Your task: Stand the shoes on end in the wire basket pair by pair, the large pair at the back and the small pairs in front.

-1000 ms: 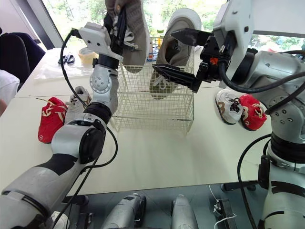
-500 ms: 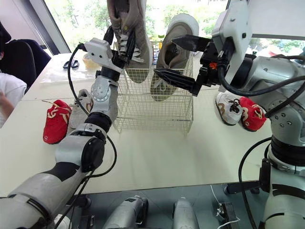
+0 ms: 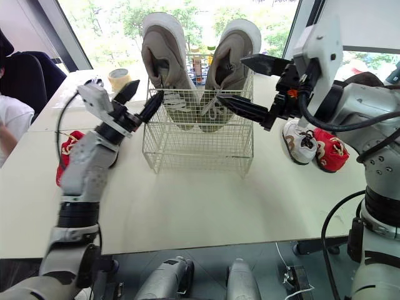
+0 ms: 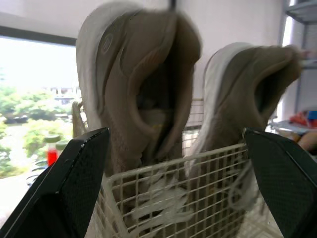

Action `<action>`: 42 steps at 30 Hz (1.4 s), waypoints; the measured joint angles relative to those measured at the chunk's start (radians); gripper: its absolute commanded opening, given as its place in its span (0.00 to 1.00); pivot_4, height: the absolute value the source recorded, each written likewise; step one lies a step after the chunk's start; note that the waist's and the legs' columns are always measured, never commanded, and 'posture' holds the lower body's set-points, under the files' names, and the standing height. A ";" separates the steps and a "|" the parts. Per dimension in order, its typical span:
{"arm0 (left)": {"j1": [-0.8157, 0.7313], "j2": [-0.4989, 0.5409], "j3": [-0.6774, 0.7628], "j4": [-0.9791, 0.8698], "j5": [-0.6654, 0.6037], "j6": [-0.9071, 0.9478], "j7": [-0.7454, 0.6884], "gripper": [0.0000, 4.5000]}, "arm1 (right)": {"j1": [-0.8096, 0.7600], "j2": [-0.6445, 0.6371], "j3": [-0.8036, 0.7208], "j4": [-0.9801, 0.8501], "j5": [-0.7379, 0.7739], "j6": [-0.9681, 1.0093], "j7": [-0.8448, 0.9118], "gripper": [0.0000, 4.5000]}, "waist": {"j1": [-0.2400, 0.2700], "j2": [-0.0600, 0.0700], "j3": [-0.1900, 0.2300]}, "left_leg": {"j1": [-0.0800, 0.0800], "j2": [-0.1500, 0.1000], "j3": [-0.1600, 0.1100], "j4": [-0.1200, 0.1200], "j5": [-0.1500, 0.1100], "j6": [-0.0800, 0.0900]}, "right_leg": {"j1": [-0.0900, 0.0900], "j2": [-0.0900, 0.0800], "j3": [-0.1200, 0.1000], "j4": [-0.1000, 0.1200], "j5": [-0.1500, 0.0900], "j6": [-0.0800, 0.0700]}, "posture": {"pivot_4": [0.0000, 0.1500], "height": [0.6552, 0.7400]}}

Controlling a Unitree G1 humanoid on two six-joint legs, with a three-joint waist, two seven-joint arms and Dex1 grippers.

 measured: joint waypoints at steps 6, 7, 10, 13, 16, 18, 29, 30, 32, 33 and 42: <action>0.015 0.210 0.086 -0.129 -0.414 0.415 -0.079 0.98 | 0.198 -0.025 -0.036 0.163 -0.249 -0.048 -0.180 1.00 | -0.003 0.000 0.000 | 0.000 0.000 0.001 -0.001 0.000 0.000 | -0.001 0.000 0.000 0.000 0.000 0.000 | 1.00 1.00; 0.020 0.232 0.088 -0.138 -0.471 0.468 -0.090 0.98 | 0.246 -0.018 -0.045 0.183 -0.288 -0.053 -0.216 1.00 | -0.003 0.000 0.000 | 0.000 0.000 0.001 -0.001 0.000 0.000 | -0.001 0.000 0.001 0.000 0.000 0.000 | 1.00 1.00; 0.020 0.237 0.088 -0.146 -0.526 0.519 -0.091 0.98 | 0.313 0.006 -0.051 0.219 -0.349 -0.068 -0.268 1.00 | -0.003 0.000 0.000 | 0.000 0.000 0.001 -0.001 0.000 0.000 | -0.001 0.000 0.001 0.000 0.000 0.000 | 1.00 1.00; 0.023 0.239 0.078 -0.152 -0.532 0.536 -0.095 0.98 | 0.364 0.050 -0.052 0.263 -0.402 -0.106 -0.303 1.00 | -0.005 0.000 0.000 | 0.001 0.000 0.002 -0.002 0.000 0.000 | 0.000 0.000 0.002 0.000 0.000 -0.001 | 1.00 1.00; 0.038 0.238 0.045 -0.170 -0.519 0.543 -0.106 0.98 | 0.405 0.098 -0.048 0.325 -0.437 -0.131 -0.321 1.00 | -0.005 0.000 0.001 | 0.001 0.000 0.002 -0.002 0.000 0.000 | 0.000 0.000 0.002 -0.001 0.000 -0.001 | 1.00 1.00; 0.041 0.236 0.027 -0.174 -0.503 0.543 -0.112 0.98 | 0.416 0.123 -0.041 0.362 -0.459 -0.157 -0.323 1.00 | -0.004 0.001 0.001 | 0.001 0.000 0.002 -0.002 0.000 0.000 | 0.000 0.000 0.002 -0.001 0.000 -0.001 | 1.00 1.00; 0.041 0.216 0.011 -0.200 -0.464 0.542 -0.092 0.98 | 0.361 0.214 0.002 0.558 -0.526 -0.265 -0.323 1.00 | -0.005 0.000 0.001 | 0.002 0.000 0.002 -0.002 0.000 0.000 | 0.000 0.000 0.002 -0.001 0.000 -0.001 | 1.00 1.00; 0.041 0.216 0.011 -0.202 -0.462 0.542 -0.092 0.98 | 0.355 0.221 0.009 0.571 -0.533 -0.272 -0.324 1.00 | -0.005 0.000 0.001 | 0.002 0.000 0.002 -0.002 0.000 0.000 | 0.001 0.000 0.002 -0.001 0.000 -0.001 | 1.00 1.00; 0.041 0.216 0.011 -0.204 -0.453 0.540 -0.093 0.98 | 0.344 0.227 0.023 0.595 -0.545 -0.281 -0.321 1.00 | -0.006 0.000 0.001 | 0.002 0.000 0.002 -0.002 0.000 0.000 | 0.001 0.000 0.002 -0.001 0.000 -0.001 | 1.00 1.00; 0.041 0.216 0.011 -0.204 -0.445 0.538 -0.094 0.98 | 0.337 0.230 0.028 0.607 -0.550 -0.286 -0.321 1.00 | -0.006 0.000 0.001 | 0.002 0.000 0.002 -0.002 0.000 0.000 | 0.001 0.000 0.002 -0.001 0.000 -0.001 | 1.00 1.00; 0.041 0.215 0.009 -0.203 -0.388 0.527 -0.109 1.00 | 0.328 0.243 0.036 0.619 -0.579 -0.303 -0.316 0.22 | -0.007 0.000 0.001 | 0.002 0.000 0.002 -0.003 0.000 0.000 | 0.001 0.000 0.002 -0.002 0.000 -0.001 | 1.00 1.00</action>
